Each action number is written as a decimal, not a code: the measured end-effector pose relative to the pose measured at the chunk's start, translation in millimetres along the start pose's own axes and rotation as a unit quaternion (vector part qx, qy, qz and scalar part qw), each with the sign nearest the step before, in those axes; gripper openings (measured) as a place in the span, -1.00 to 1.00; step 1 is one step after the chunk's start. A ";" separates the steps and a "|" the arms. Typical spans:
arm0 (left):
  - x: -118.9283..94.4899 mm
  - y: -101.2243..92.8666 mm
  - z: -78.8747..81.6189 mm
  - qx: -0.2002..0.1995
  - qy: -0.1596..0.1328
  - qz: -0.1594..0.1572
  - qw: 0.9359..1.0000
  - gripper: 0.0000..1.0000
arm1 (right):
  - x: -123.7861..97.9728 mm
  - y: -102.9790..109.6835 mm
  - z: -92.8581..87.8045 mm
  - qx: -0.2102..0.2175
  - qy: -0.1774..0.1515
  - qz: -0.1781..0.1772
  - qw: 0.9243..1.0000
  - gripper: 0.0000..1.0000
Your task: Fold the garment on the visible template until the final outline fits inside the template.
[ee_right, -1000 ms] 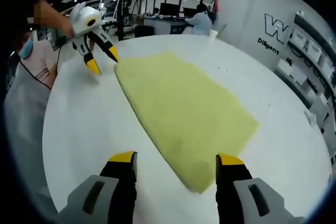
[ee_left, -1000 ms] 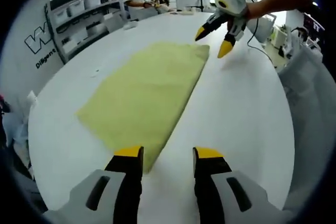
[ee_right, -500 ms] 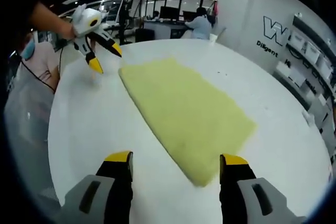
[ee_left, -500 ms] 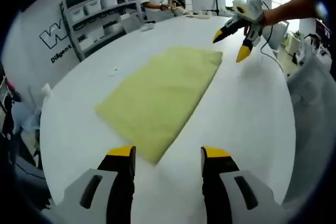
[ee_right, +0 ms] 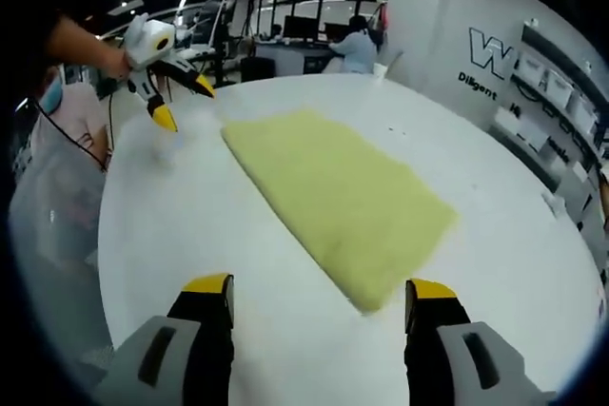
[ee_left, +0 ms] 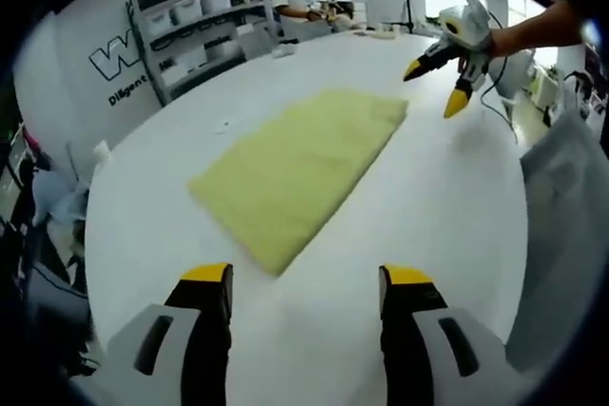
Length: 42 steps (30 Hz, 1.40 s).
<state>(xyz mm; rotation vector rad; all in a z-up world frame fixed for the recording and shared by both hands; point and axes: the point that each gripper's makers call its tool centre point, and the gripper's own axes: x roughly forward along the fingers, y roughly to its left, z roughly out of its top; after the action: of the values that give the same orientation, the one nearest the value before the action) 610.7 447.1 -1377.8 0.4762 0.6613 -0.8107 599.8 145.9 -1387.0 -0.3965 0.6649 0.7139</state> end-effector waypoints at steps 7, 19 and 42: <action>-8.4 -6.3 -2.9 -0.046 -0.011 0.024 0.999 0.41 | -16.2 -1.6 -1.6 0.037 -0.019 -0.011 0.999 0.48; -29.0 -24.4 -11.2 -0.104 -0.030 0.059 0.992 0.62 | -38.7 6.3 2.3 0.078 -0.060 -0.027 0.995 0.73; -65.6 -56.6 -21.1 -0.135 -0.074 0.118 0.981 0.67 | -74.4 45.7 -3.0 0.154 -0.123 -0.087 0.976 0.98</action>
<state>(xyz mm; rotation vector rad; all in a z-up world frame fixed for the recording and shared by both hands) 525.4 458.9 -1354.7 0.2391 0.5539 -0.5164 523.9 141.2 -1343.8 -0.0759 0.4876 0.4722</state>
